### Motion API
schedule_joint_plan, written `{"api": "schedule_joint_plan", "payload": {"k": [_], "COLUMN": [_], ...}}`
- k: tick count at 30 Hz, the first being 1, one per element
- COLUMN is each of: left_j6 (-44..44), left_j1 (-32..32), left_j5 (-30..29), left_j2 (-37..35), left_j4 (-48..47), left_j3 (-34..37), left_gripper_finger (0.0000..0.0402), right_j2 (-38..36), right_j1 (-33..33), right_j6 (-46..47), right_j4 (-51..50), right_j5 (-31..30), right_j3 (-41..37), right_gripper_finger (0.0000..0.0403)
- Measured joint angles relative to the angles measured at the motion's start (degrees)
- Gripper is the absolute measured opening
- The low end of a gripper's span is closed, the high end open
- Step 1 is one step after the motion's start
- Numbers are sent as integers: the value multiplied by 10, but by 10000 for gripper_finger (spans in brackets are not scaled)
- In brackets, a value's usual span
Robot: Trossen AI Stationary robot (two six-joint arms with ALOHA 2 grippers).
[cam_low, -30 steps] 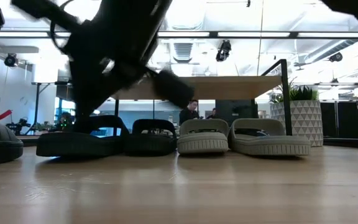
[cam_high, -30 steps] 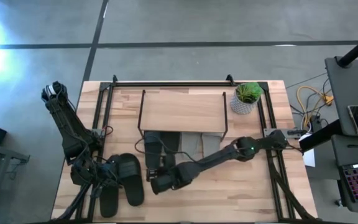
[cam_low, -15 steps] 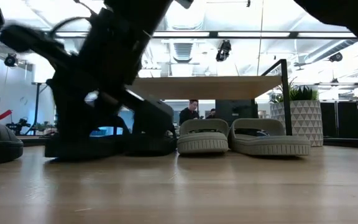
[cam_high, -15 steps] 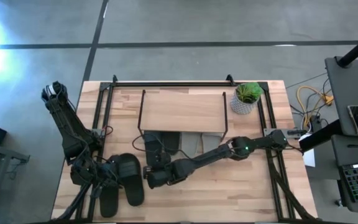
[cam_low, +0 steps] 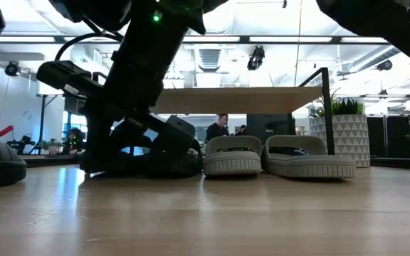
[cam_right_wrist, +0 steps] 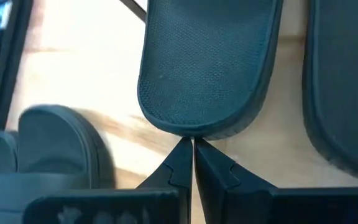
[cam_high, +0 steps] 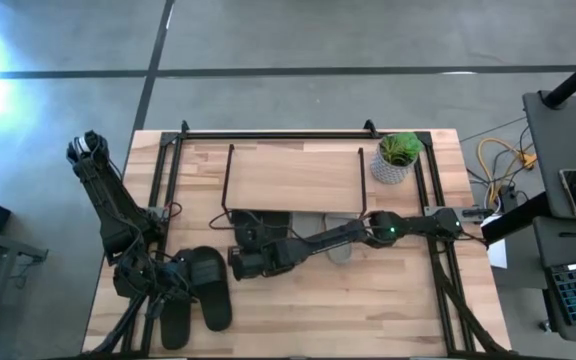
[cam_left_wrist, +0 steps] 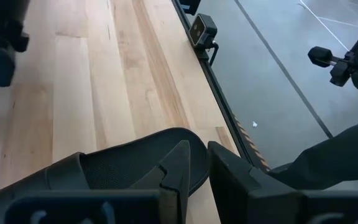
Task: Pick and place slides into the shelf
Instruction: Adjust the black slides under the shelf
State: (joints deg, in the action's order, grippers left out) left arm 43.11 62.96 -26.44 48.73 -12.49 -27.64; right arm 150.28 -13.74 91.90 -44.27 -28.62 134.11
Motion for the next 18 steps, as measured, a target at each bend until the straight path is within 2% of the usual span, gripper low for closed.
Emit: {"api": "schedule_joint_plan", "payload": {"k": [6,13,18], "left_j6": [0,0,0], "left_j1": [0,0,0], "left_j5": [0,0,0], "left_j2": [0,0,0], "left_j4": [0,0,0], "left_j3": [0,0,0], "left_gripper_finger": [42,42,42], "right_j2": [0,0,0], "right_j1": [1,11,14], "right_j6": [4,1,-25], "right_j4": [0,-5,6], "right_j5": [-42,-58,-29], "right_j3": [5,4,8], "right_gripper_finger": [8,8,8]}}
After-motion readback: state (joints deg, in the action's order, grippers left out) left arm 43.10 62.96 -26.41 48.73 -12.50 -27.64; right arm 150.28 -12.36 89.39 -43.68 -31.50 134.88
